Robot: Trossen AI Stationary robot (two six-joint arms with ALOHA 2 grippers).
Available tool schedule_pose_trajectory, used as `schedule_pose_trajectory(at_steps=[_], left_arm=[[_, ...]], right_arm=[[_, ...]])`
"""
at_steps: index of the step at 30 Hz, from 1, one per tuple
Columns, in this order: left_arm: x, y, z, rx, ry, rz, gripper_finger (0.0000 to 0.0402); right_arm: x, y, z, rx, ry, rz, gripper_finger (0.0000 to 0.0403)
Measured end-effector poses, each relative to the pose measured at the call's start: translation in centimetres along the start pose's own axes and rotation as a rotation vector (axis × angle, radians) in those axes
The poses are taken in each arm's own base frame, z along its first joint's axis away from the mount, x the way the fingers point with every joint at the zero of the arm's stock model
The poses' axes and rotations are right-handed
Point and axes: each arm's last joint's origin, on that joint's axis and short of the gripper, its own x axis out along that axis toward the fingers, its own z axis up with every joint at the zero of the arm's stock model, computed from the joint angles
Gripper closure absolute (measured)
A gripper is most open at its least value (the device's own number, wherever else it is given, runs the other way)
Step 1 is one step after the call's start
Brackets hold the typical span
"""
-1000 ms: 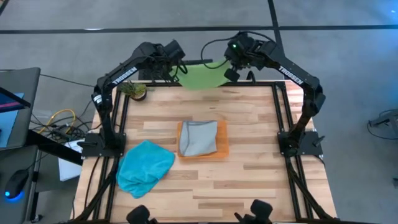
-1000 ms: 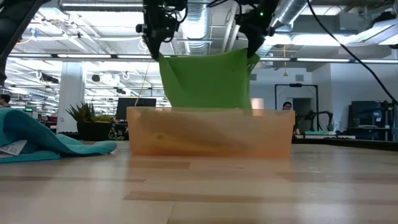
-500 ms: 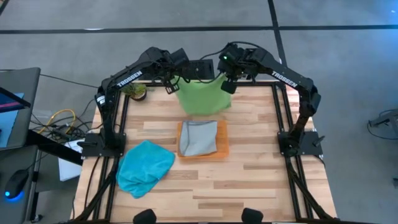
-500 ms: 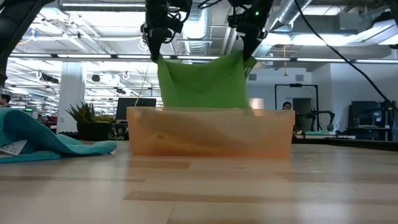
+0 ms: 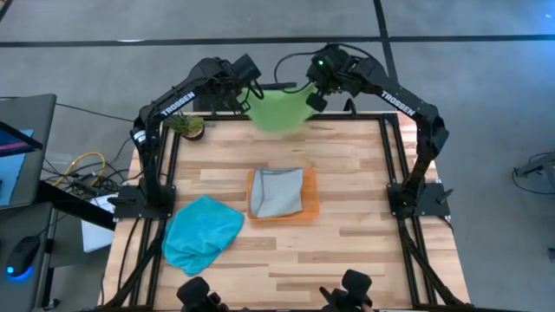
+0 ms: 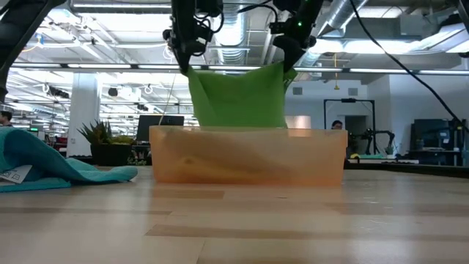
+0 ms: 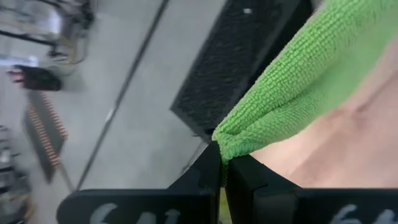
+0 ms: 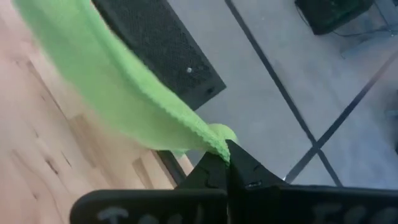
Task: Sort microfiber towel by color & place in baskets
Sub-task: Fold the green towel
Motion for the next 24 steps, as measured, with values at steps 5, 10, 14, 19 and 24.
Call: schedule_pose_trajectory(at_steps=[5, 10, 14, 19, 24], left_arm=[[0.0, 0.1, -0.1, -0.02, 0.007, 0.029, 0.0401], [-0.1, -0.3, -0.6, 0.005, 0.047, -0.075, 0.0401], [0.2, -1.0, -0.9, 0.019, 0.082, -0.099, 0.0401], [2.0, -2.7, -1.6, 0.077, 0.16, -0.105, 0.0401], [2.7, -4.3, -1.9, 0.099, 0.19, -0.117, 0.0401]], right_arm=[[-0.1, 0.2, -0.2, -0.014, 0.027, 0.012, 0.0397], [-0.2, 0.7, -1.0, -0.047, 0.103, 0.049, 0.0398], [-0.4, 1.2, -0.9, -0.053, 0.105, 0.074, 0.0397], [0.8, 2.3, -1.3, -0.055, 0.108, 0.118, 0.0398], [2.4, 4.0, -2.7, -0.092, 0.195, 0.156, 0.0397]])
